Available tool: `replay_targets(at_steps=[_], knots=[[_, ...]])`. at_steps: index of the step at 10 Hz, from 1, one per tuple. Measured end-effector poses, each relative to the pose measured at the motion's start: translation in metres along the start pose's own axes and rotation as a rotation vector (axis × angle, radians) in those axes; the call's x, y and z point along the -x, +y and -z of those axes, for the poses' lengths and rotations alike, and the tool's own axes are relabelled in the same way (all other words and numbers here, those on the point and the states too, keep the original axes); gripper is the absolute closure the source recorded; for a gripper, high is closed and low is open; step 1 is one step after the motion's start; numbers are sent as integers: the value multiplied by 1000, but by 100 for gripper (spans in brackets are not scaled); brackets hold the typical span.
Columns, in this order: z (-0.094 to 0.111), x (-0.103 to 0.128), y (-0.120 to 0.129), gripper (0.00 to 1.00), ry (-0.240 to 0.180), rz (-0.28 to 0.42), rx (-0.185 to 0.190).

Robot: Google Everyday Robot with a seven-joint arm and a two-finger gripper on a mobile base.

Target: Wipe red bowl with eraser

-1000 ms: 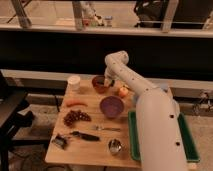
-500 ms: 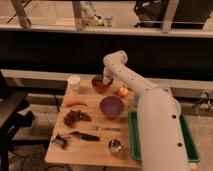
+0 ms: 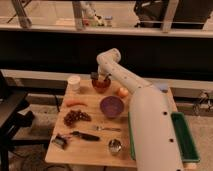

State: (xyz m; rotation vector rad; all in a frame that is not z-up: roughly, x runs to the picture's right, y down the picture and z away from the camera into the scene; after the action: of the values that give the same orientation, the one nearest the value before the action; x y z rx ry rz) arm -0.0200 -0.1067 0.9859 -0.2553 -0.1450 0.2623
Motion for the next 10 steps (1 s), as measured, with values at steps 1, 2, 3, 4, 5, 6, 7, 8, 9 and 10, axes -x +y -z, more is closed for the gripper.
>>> replay_targets(at_steps=[1, 2, 3, 4, 5, 6, 7, 8, 9, 10], knots=[[-3, 1, -3, 96, 5, 6, -1], [-6, 2, -5, 94, 12, 12, -2], [-9, 4, -5, 94, 13, 16, 0], [-11, 6, -2, 94, 14, 20, 4], [-11, 4, 2, 94, 17, 25, 8], [-8, 0, 6, 94, 22, 26, 6], [-4, -4, 14, 94, 25, 27, 9], [2, -6, 24, 94, 26, 27, 12], [6, -8, 30, 94, 27, 27, 14], [11, -11, 35, 94, 28, 26, 14]])
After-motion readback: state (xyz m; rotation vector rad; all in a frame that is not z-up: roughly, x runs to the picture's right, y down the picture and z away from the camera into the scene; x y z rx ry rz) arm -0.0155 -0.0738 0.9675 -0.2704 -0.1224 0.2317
